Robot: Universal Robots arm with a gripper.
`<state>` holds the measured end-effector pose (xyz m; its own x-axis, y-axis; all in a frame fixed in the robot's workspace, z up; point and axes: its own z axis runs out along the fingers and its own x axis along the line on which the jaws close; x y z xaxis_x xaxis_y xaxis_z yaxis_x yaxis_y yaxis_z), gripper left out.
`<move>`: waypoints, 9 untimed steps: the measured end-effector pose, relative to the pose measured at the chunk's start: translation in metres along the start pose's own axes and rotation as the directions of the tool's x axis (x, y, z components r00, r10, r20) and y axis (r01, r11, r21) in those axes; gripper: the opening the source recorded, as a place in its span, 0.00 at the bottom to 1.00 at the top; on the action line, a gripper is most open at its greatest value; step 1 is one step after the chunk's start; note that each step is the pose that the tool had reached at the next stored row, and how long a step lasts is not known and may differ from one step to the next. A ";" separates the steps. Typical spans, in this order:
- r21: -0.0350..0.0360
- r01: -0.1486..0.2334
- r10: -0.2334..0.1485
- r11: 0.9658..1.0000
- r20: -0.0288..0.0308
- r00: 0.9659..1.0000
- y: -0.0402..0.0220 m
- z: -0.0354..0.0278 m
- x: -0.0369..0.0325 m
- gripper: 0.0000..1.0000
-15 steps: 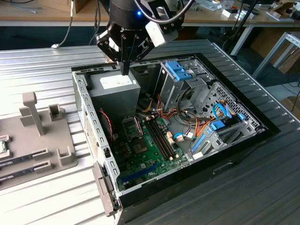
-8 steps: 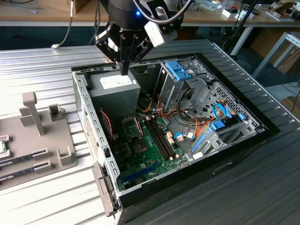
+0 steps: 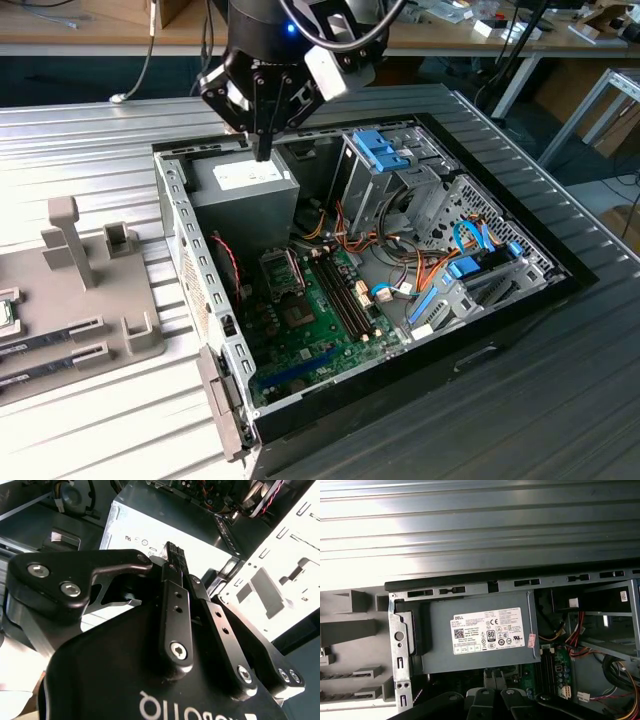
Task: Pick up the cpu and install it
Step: 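Reach for the cpu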
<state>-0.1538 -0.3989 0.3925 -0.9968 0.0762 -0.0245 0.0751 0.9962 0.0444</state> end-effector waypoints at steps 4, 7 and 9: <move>0.000 0.000 0.000 1.000 0.000 1.000 -0.0001 0.0001 0.0011 0.11; 0.000 0.000 0.000 1.000 0.000 1.000 -0.0001 0.0001 0.0018 0.11; 0.000 0.000 0.000 1.000 0.000 1.000 -0.0002 0.0001 0.0023 0.11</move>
<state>-0.1561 -0.3989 0.3923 -0.9968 0.0762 -0.0244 0.0751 0.9962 0.0444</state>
